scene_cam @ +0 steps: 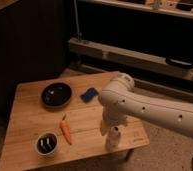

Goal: Place the bottle in the ceramic bowl

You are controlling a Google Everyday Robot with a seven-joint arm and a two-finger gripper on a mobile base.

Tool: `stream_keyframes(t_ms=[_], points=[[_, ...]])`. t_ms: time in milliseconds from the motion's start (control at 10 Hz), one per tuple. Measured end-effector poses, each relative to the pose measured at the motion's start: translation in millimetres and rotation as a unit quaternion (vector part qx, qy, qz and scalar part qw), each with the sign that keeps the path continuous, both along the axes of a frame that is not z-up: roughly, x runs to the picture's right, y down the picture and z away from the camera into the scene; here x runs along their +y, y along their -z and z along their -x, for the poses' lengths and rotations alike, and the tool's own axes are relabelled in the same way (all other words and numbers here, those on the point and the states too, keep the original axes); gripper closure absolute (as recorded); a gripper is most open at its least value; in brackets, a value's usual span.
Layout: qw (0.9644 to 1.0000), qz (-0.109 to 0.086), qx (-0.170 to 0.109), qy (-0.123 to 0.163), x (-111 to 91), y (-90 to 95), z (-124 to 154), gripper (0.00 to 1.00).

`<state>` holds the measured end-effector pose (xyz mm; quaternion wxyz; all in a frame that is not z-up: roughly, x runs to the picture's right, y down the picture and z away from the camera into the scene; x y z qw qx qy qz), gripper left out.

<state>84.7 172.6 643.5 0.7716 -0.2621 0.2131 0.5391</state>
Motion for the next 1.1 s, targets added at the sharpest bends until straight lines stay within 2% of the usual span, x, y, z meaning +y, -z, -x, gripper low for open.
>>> stream_keyframes(t_ms=[300,700,800,1100], points=[[0.9999,0.006,0.01,-0.005,5.5,0.6,-9.5,0.54],[0.9998,0.007,0.016,-0.008,3.1,3.6,-12.4,0.55],[0.9998,0.006,0.015,-0.007,1.0,5.8,-12.0,0.6],[0.9999,0.009,0.006,-0.001,-4.1,8.6,-7.0,0.91]])
